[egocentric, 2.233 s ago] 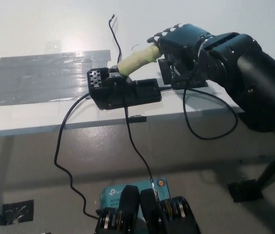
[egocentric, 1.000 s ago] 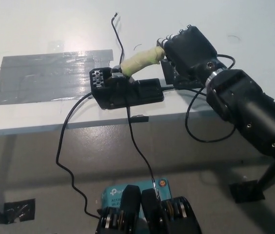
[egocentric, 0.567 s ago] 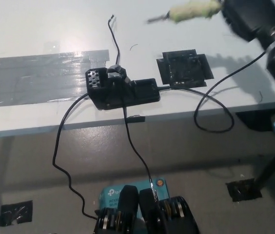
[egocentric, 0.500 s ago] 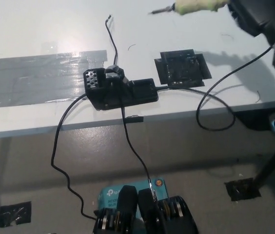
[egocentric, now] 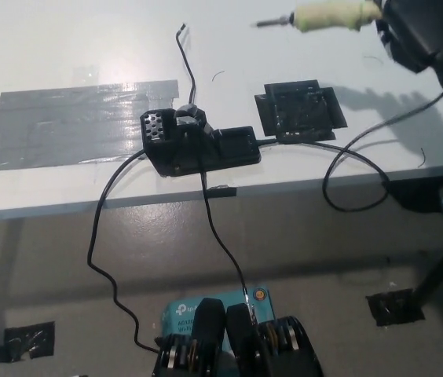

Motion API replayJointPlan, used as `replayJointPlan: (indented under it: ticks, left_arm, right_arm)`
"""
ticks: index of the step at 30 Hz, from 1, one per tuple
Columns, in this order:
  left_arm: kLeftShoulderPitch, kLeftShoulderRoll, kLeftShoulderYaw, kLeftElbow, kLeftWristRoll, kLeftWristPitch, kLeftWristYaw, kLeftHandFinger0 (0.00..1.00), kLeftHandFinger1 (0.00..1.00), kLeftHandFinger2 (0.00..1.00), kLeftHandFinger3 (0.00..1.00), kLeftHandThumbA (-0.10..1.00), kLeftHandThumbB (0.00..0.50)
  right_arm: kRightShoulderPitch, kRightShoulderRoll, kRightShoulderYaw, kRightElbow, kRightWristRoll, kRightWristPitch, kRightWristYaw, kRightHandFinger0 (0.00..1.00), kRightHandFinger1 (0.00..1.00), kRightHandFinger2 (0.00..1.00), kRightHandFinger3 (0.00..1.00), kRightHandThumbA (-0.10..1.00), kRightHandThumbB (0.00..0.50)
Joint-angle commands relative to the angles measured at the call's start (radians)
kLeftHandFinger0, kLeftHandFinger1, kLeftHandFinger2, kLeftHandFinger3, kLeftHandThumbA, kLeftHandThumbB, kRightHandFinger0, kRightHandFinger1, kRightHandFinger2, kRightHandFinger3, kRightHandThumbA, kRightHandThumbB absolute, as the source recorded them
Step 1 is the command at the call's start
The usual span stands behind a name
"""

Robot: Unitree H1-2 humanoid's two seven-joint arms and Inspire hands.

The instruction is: The robot uses its right hand to grab the soldering gun kept on the middle of the table and pulls it out of its base and keep it on the right side of the base

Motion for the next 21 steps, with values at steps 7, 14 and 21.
replayJointPlan:
  ticks: [7, 14, 21]
  left_arm:
    - [0.0, 0.004, 0.005, -0.01, 0.032, 0.013, -0.018, 1.0, 1.0, 1.0, 1.0, 0.56, 0.119]
    - [0.004, 0.0, 0.017, -0.015, 0.03, 0.013, -0.023, 1.0, 1.0, 1.0, 1.0, 0.56, 0.142]
    - [-0.006, -0.002, 0.017, -0.012, 0.03, 0.013, -0.028, 1.0, 1.0, 1.0, 1.0, 0.55, 0.129]
  right_arm:
    - [0.078, 0.063, -0.077, -0.031, 0.106, 0.192, 0.305, 0.1, 0.22, 0.39, 0.51, -0.1, 0.083]
    - [0.154, 0.123, -0.092, -0.038, 0.117, 0.265, 0.367, 0.02, 0.12, 0.25, 0.67, -0.03, 0.0]
    - [0.127, 0.14, -0.066, -0.049, 0.182, 0.46, 0.752, 1.0, 1.0, 1.0, 1.0, 0.53, 0.007]
